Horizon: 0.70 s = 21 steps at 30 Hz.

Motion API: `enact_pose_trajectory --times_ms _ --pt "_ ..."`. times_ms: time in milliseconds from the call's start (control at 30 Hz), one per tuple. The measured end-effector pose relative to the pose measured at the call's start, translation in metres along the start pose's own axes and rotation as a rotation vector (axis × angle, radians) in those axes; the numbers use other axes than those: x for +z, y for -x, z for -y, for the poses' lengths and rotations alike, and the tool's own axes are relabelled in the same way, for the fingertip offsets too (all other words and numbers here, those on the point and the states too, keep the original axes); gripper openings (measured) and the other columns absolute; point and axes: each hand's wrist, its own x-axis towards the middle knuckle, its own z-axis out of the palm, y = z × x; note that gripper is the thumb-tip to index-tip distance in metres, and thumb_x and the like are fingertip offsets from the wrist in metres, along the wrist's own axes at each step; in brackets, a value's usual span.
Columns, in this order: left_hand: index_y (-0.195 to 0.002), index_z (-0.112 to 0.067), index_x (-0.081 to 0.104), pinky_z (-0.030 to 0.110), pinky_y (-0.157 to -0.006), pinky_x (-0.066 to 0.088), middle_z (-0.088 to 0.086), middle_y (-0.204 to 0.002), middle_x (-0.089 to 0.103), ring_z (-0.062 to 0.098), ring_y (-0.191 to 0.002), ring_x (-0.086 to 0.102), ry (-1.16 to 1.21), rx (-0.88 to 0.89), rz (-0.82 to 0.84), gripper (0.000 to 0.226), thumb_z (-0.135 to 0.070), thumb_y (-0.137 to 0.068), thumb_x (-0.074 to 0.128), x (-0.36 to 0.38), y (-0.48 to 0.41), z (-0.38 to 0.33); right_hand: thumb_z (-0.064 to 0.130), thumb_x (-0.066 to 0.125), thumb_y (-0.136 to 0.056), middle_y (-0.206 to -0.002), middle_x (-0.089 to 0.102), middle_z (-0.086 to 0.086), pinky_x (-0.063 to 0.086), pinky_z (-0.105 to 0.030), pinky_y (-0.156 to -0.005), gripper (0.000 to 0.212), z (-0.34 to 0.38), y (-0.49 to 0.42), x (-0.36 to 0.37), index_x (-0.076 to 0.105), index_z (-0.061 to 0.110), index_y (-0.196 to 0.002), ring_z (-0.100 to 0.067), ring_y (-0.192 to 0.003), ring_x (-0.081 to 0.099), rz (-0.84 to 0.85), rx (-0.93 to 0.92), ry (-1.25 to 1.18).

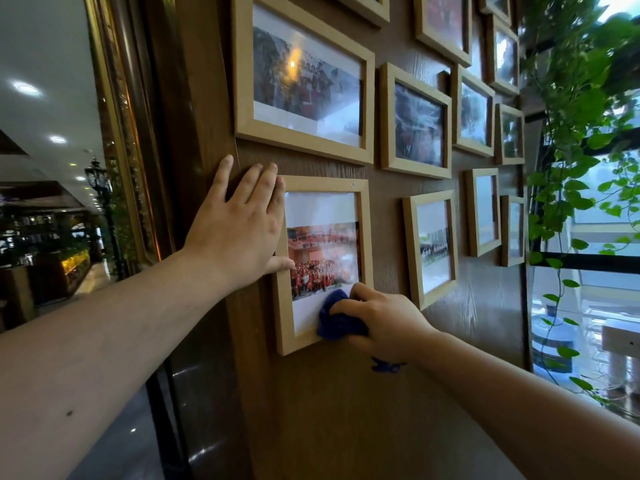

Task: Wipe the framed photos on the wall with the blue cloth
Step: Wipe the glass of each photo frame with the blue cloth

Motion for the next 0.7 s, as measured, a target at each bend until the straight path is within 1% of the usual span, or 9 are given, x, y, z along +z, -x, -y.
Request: enact_pose_trajectory --times_ms 100,167,233,300,367,467,533,567,700 --pt "-0.146 -0.001 0.004 0.059 -0.116 0.002 0.02 -0.158 0.011 0.031 -0.145 0.009 0.011 -0.007 0.01 0.117 -0.083 -0.068 0.036 -0.002 0.0 0.0 0.048 0.049 -0.084 -0.111 0.049 0.003 0.044 -0.029 -0.058 0.045 -0.017 0.007 0.0 0.044 0.035 -0.126 -0.013 -0.073 0.049 -0.008 0.039 0.058" --pt "-0.146 -0.001 0.0 0.059 -0.116 0.001 0.02 -0.158 0.007 0.032 -0.146 0.006 0.001 -0.013 0.017 0.117 -0.083 -0.069 0.035 -0.003 0.001 -0.001 0.049 0.047 -0.084 -0.109 0.048 0.004 0.047 -0.03 -0.06 0.045 -0.027 0.012 -0.002 0.042 0.036 -0.126 -0.013 -0.073 0.049 -0.008 0.068 0.073" --pt "-0.145 -0.001 -0.003 0.059 -0.116 0.001 0.021 -0.158 0.003 0.033 -0.146 0.002 -0.001 -0.016 0.027 0.116 -0.083 -0.071 0.033 -0.004 0.001 -0.001 0.046 0.05 -0.083 -0.105 0.047 0.008 0.049 -0.029 -0.062 0.044 -0.033 0.011 -0.009 0.044 0.037 -0.125 -0.012 -0.074 0.051 -0.051 0.114 -0.014" --pt "-0.146 -0.002 0.0 0.058 -0.116 0.003 0.022 -0.158 0.004 0.034 -0.146 0.001 0.014 -0.007 0.026 0.112 -0.083 -0.072 0.025 -0.006 0.002 0.001 0.042 0.054 -0.081 -0.102 0.046 0.01 0.051 -0.03 -0.063 0.043 -0.038 0.001 -0.023 0.045 0.037 -0.124 -0.009 -0.074 0.051 -0.154 0.157 -0.133" --pt "-0.146 -0.003 0.013 0.059 -0.115 0.009 0.023 -0.157 0.014 0.034 -0.145 0.01 0.034 0.02 -0.02 0.104 -0.08 -0.077 0.018 -0.011 0.003 0.005 0.04 0.055 -0.081 -0.102 0.045 0.011 0.051 -0.03 -0.063 0.045 -0.042 -0.015 -0.041 0.044 0.038 -0.125 -0.006 -0.074 0.05 -0.265 0.161 -0.172" --pt "-0.142 -0.004 0.031 0.062 -0.111 0.019 0.023 -0.15 0.031 0.035 -0.14 0.024 0.083 0.038 -0.147 0.09 -0.073 -0.083 0.026 -0.019 -0.006 0.015 0.037 0.058 -0.08 -0.105 0.047 0.008 0.049 -0.031 -0.063 0.048 -0.044 -0.048 -0.078 0.044 0.036 -0.126 -0.009 -0.077 0.051 -0.421 0.09 -0.182" --pt "-0.14 -0.005 0.032 0.061 -0.11 0.021 0.024 -0.148 0.032 0.036 -0.139 0.026 0.098 -0.017 -0.219 0.087 -0.071 -0.083 0.032 -0.025 -0.021 0.029 0.03 0.062 -0.079 -0.108 0.048 0.006 0.047 -0.03 -0.062 0.049 -0.044 -0.074 -0.105 0.046 0.033 -0.125 -0.013 -0.079 0.052 -0.525 0.047 -0.168" --pt "-0.14 -0.005 0.031 0.061 -0.11 0.021 0.024 -0.149 0.031 0.036 -0.139 0.024 0.105 -0.053 -0.242 0.088 -0.072 -0.083 0.031 -0.028 -0.028 0.036 0.031 0.062 -0.079 -0.105 0.047 0.006 0.045 -0.029 -0.061 0.049 -0.042 -0.085 -0.117 0.046 0.033 -0.125 -0.013 -0.077 0.051 -0.57 0.031 -0.159" --pt "-0.143 -0.009 0.022 0.064 -0.111 0.017 0.022 -0.153 0.021 0.035 -0.143 0.011 0.113 -0.207 -0.252 0.1 -0.082 -0.074 0.026 -0.035 -0.057 0.069 0.04 0.054 -0.08 -0.099 0.043 0.009 0.038 -0.023 -0.056 0.045 -0.034 -0.136 -0.164 0.042 0.037 -0.124 -0.005 -0.07 0.046 -0.72 0.01 -0.16"
